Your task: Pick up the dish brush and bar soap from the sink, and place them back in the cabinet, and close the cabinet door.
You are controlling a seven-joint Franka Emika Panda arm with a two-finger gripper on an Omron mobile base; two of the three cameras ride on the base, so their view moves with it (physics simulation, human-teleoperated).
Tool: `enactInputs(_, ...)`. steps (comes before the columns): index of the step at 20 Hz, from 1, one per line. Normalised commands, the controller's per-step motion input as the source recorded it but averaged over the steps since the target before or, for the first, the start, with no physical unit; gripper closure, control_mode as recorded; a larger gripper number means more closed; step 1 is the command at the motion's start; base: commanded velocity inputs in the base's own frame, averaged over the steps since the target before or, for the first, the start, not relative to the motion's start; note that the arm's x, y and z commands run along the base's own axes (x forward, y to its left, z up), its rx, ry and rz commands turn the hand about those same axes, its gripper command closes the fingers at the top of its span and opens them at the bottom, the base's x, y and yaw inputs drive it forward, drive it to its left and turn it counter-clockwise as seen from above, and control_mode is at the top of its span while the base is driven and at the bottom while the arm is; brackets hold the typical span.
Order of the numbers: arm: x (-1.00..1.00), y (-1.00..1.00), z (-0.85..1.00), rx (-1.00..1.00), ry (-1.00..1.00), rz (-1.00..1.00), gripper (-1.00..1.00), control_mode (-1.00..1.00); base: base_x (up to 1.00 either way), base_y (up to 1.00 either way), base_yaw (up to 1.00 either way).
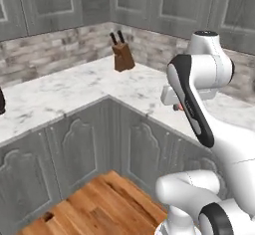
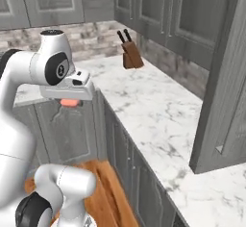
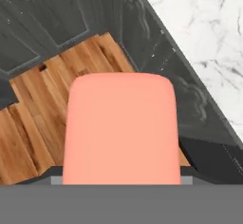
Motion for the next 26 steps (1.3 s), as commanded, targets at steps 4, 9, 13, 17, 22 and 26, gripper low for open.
enactInputs(4,0.00,0.00,0.00,0.00,0.00,0.00,1.00,1.00,0.24,-0.20,-0.63)
enactInputs(9,0.00,0.00,0.00,0.00,0.00,0.00,1.00,1.00,0.22,-0.16,-0.66)
enactInputs(13,0.00,0.00,0.00,0.00,0.00,0.00,1.00,1.00,0.25,-0.10,-0.66)
enactInputs(17,0.00,0.00,0.00,0.00,0.00,0.00,1.00,1.00,0.28,-0.02,-0.63)
enactInputs(22,0.00,0.00,0.00,0.00,0.00,0.00,1.00,1.00,0.41,0.00,-0.56)
enactInputs(26,0.00,0.00,0.00,0.00,0.00,0.00,1.00,1.00,0.59,0.00,-0.38)
